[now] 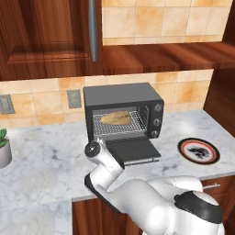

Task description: Pull the toaster oven rack outwards. Pick up the baguette from the plate and place it on the toaster oven rack. Close the toaster oven door fully and set the temperature to the lowest setting.

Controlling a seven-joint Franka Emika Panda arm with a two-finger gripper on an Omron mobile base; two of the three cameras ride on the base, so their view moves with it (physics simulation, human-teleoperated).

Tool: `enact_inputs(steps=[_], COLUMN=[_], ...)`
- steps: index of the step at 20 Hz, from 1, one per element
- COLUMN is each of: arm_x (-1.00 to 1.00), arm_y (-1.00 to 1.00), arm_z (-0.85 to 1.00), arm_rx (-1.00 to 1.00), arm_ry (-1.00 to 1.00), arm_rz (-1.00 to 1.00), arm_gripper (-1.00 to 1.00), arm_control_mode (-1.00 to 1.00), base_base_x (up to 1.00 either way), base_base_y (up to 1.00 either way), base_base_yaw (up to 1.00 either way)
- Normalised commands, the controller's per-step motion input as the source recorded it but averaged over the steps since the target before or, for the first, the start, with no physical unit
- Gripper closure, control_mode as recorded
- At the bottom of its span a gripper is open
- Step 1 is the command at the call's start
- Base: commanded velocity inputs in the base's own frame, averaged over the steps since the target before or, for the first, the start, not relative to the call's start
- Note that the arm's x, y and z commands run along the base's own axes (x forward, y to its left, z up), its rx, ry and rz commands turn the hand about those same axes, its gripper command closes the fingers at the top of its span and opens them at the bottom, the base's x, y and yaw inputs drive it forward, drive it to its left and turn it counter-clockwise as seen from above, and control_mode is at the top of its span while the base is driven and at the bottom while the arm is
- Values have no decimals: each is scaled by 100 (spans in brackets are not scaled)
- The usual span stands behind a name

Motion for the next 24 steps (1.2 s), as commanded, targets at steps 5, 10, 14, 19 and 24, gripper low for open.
enact_inputs(steps=[5, 10, 14, 19, 24], arm_x=[41, 38, 43, 57, 59], arm_y=[20, 13, 4, 5, 5], arm_z=[9, 39, 26, 1, -6], arm_rx=[0, -2, -6, -14, -14], arm_ry=[-10, -33, -44, -43, -45], arm_rz=[0, 0, 0, 1, 11], arm_gripper=[-100, -100, -100, -100, -100], arm_control_mode=[-100, -100, -100, -100, -100], base_base_x=[0, 0, 0, 0, 0], base_base_y=[0, 0, 0, 0, 0], base_base_yaw=[0, 0, 0, 0, 0])
